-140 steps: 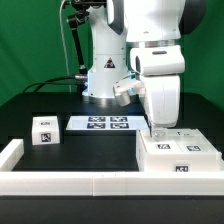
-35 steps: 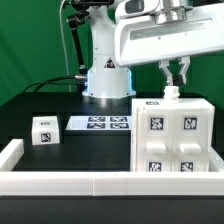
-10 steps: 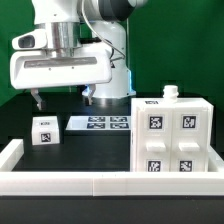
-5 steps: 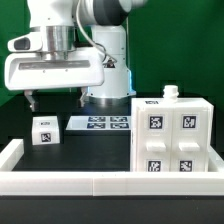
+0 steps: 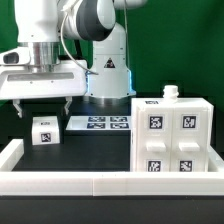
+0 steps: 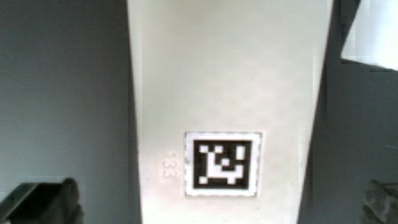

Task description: Assemble cabinet

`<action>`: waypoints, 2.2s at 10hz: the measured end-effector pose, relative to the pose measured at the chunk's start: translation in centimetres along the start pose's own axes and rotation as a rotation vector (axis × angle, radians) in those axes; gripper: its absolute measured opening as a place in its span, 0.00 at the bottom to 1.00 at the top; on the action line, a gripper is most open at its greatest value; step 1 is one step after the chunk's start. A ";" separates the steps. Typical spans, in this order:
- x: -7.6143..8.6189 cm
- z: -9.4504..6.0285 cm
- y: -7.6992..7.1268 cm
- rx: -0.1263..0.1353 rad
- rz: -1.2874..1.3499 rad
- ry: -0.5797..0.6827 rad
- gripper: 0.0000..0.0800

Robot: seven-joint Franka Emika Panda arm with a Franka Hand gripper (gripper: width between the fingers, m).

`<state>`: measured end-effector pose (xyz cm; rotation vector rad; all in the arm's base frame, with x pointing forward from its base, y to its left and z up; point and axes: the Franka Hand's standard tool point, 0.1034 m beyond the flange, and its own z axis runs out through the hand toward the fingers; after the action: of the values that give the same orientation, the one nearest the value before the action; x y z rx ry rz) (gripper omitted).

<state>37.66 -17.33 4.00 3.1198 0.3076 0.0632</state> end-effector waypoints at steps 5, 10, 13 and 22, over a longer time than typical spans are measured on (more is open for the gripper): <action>-1.0 2.5 -0.5 0.012 -0.002 -0.042 1.00; -1.4 3.2 -0.7 0.019 0.000 -0.058 1.00; -1.4 3.2 -0.7 0.019 0.000 -0.058 0.70; 3.7 -2.7 -6.7 0.067 0.083 -0.012 0.70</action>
Offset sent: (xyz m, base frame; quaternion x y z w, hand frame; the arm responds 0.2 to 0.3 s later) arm 0.0048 0.0071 -0.0250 0.0139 0.0114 0.0111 0.9998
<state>39.87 -10.02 6.76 3.1969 0.1835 0.0358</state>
